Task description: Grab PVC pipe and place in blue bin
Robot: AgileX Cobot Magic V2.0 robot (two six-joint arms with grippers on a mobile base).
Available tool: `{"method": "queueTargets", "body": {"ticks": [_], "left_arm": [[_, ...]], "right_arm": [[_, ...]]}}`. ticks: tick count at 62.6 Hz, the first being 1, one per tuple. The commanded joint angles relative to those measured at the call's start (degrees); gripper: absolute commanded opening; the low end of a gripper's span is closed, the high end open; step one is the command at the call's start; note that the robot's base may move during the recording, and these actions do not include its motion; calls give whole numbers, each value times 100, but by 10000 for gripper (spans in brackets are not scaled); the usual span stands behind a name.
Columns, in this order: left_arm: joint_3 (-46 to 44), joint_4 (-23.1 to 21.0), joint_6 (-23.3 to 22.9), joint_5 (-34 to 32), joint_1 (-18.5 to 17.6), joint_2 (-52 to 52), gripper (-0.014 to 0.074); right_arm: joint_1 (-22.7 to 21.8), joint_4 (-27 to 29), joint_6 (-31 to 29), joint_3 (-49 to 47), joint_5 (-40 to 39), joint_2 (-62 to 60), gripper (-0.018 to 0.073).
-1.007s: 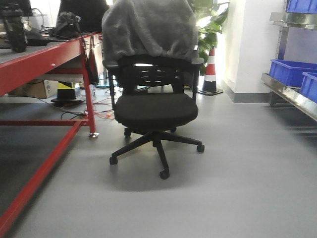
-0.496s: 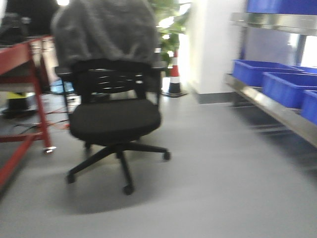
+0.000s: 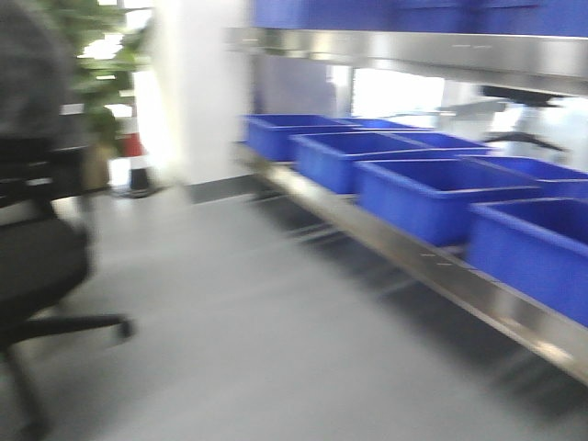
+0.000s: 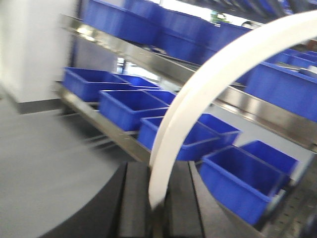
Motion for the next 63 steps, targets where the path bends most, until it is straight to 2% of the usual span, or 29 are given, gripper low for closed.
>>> {"method": "queueTargets", "body": {"ticks": [1, 63], "left_arm": [[6, -12, -28, -133, -39, -18, -111], [6, -12, -28, -133, -39, -18, -111]], "right_arm": [[2, -77, -3, 0, -150, -16, -168], [2, -77, -3, 0, -150, -16, -168]]}}
